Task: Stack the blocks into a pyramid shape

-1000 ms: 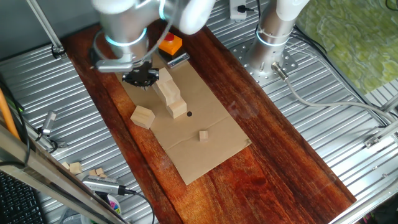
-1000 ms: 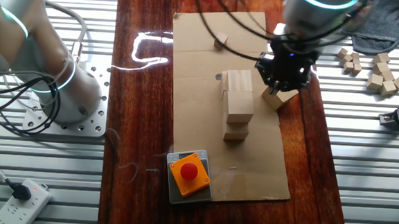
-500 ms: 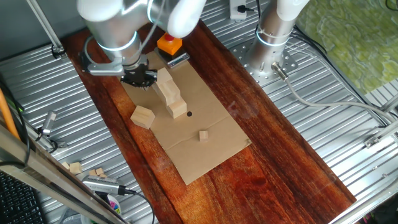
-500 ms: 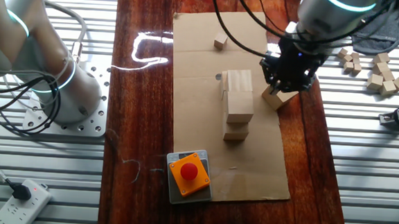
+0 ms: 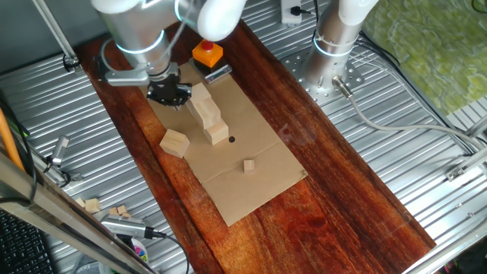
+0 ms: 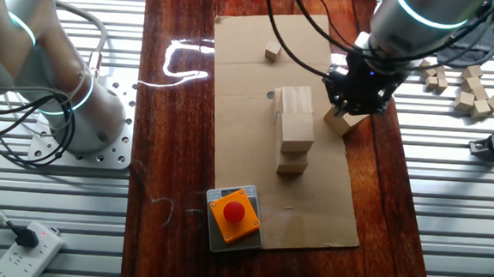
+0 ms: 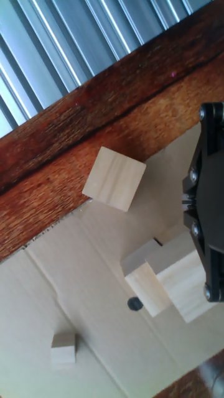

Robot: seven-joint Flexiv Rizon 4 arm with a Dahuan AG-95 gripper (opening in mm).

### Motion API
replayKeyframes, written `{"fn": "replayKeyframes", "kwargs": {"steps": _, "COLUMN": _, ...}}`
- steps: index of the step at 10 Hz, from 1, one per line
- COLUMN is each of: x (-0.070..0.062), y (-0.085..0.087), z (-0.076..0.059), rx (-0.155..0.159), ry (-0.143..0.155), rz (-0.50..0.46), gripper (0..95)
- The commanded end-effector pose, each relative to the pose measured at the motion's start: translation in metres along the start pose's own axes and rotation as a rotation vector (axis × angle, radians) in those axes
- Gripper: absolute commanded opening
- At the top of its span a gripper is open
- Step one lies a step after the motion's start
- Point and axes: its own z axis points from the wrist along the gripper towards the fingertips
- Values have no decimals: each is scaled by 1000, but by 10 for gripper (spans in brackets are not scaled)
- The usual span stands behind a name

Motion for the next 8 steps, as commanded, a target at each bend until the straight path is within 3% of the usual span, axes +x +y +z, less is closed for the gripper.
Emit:
{"fn": "replayKeyframes", "kwargs": {"steps": 1, "x": -10, "y": -20, "z": 1, "rx": -28, "ry": 3, "rz": 22, "gripper": 570}}
{"fn": "replayKeyframes", "kwargs": {"steps": 2, "x": -15, "y": -28, "z": 3, "rx": -31, "ry": 6, "rz": 46, "gripper": 760}}
{"fn": "replayKeyframes", "kwargs": {"steps": 4, "x": -25, "y": -41, "z": 5, "rx": -27, "ry": 12, "rz": 57, "gripper": 760}}
{"fn": "replayKeyframes", "kwargs": {"steps": 5, "x": -29, "y": -50, "z": 11, "rx": -27, "ry": -5, "rz": 34, "gripper": 760}}
{"fn": "replayKeyframes", "kwargs": {"steps": 6, "x": -30, "y": -54, "z": 16, "rx": -26, "ry": 3, "rz": 49, "gripper": 950}}
{"fn": "replayKeyframes", "kwargs": {"steps": 8, "x": -33, "y": -58, "z": 22, "rx": -20, "ry": 13, "rz": 55, "gripper": 950}}
